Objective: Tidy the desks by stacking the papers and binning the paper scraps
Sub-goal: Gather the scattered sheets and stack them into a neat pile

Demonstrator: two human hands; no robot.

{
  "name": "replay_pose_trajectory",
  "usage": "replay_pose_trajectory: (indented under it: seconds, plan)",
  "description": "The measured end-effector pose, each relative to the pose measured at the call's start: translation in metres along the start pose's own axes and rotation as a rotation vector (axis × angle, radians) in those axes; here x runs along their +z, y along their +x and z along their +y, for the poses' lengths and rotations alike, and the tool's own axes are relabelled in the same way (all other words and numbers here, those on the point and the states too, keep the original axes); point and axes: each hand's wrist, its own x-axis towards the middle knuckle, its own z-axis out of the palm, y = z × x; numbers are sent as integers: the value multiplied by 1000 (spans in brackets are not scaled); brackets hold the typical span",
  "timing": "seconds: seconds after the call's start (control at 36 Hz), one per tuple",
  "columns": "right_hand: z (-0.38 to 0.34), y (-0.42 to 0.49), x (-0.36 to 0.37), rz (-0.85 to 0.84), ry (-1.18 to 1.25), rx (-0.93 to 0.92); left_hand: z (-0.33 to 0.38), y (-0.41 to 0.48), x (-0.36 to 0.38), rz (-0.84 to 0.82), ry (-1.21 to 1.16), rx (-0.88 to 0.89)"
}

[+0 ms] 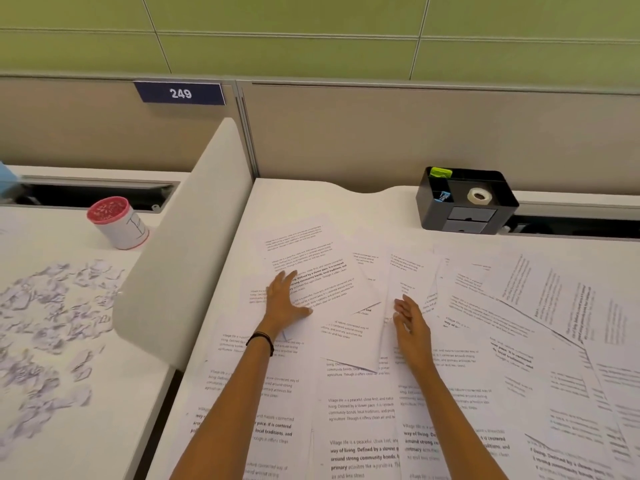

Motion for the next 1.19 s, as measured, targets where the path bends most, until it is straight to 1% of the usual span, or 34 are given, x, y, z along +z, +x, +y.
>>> replay_pose_trajectory:
  seconds: [0.08, 0.25, 0.31, 0.33, 0.39, 0.44, 0.47, 0.5, 0.58, 0.72, 0.86, 1.03, 1.19]
  plan:
    - [-5, 5, 0, -8, 26, 51, 9, -2, 8, -54, -10, 22]
    - [-15, 16, 5, -32, 18, 113, 20, -5, 21, -96, -79, 93]
    - [-19, 19, 6, -42, 7, 124, 21, -5, 22, -75, -138, 141]
    - [-20, 20, 7, -43, 9, 131, 21, -5, 22, -31, -172, 147]
    - [-23, 22, 7, -37, 12, 145, 19, -6, 20, 148, -228, 96]
    - [-25, 25, 7, -7, 0, 155, 15, -6, 16, 349, -234, -19]
    - [-26, 25, 8, 14, -4, 162, 12, -4, 13, 412, -234, -76]
    - [-26, 26, 9, 33, -3, 173, 8, -1, 9, 438, -239, -127]
    - [-28, 28, 14, 55, 7, 197, -2, 11, -3, 406, -214, -206]
    - [-28, 34, 21, 70, 51, 248, -1, 33, -17, 407, -229, -164]
    - [-31, 40, 24, 70, 118, 291, 7, 46, -20, 395, -289, -163]
    - [-35, 46, 30, 47, 169, 322, 18, 46, -2, 265, -365, -83]
    - [-38, 52, 31, 17, 230, 341, 24, 38, 12, 188, -272, 3]
